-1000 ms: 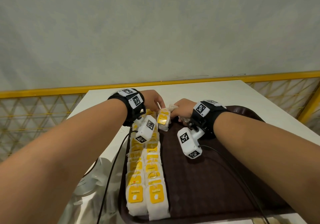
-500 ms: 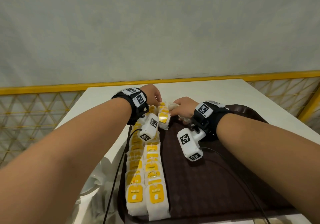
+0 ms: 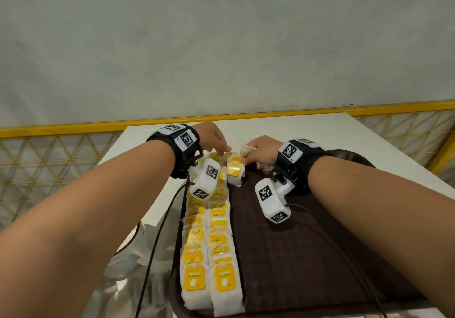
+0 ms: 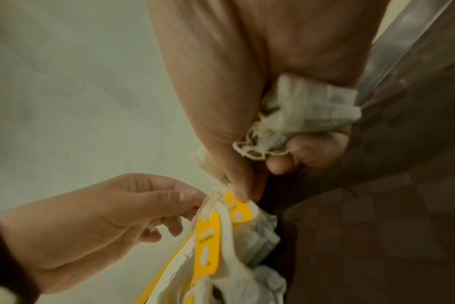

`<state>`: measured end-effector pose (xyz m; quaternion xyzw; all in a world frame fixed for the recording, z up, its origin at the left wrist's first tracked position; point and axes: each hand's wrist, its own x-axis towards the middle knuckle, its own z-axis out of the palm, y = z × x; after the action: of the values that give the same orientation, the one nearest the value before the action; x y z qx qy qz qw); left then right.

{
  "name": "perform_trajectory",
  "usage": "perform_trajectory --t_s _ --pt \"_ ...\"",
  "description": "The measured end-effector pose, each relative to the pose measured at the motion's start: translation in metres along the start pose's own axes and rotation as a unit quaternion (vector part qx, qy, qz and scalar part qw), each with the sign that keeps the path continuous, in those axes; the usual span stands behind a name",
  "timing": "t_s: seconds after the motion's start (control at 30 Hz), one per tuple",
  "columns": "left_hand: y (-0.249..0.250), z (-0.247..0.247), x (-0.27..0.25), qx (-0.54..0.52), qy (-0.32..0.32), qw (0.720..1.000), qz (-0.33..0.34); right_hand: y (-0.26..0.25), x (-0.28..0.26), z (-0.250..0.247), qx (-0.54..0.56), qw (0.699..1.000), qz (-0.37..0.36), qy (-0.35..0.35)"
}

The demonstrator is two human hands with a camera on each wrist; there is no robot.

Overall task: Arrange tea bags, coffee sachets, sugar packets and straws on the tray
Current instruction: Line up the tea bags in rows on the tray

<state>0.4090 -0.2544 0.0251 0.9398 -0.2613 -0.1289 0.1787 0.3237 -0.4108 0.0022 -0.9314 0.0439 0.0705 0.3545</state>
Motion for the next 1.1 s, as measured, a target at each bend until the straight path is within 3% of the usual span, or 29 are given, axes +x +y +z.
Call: perform_trajectory --t_s 0.1,0.27,0.63,0.8,1.0,1.1 --pt "0.001 0.006 -0.001 0.034 -0.025 0.999 0.02 0.001 0.002 0.004 0.009 1.0 0.002 0.006" --pt "0.007 0.011 0.003 0.041 0.006 0.999 0.024 0.006 0.001 0.005 0.034 0.999 0.009 0.033" --pt "0.011 0.014 0.008 0.067 0.057 0.996 -0.012 0.01 -0.003 0.014 -0.004 1.0 -0.005 0.013" --pt "0.008 0.008 0.001 0.077 -0.017 0.997 -0.016 0.01 -0.004 0.013 0.002 1.0 -0.005 0.012" --pt "0.015 0.007 -0.003 0.089 -0.007 0.996 -0.003 0.011 -0.003 0.016 0.008 1.0 0.007 0.027" --pt "0.017 -0.003 -0.012 0.067 -0.074 0.995 0.005 0.013 -0.007 0.012 0.023 1.0 0.005 0.016"
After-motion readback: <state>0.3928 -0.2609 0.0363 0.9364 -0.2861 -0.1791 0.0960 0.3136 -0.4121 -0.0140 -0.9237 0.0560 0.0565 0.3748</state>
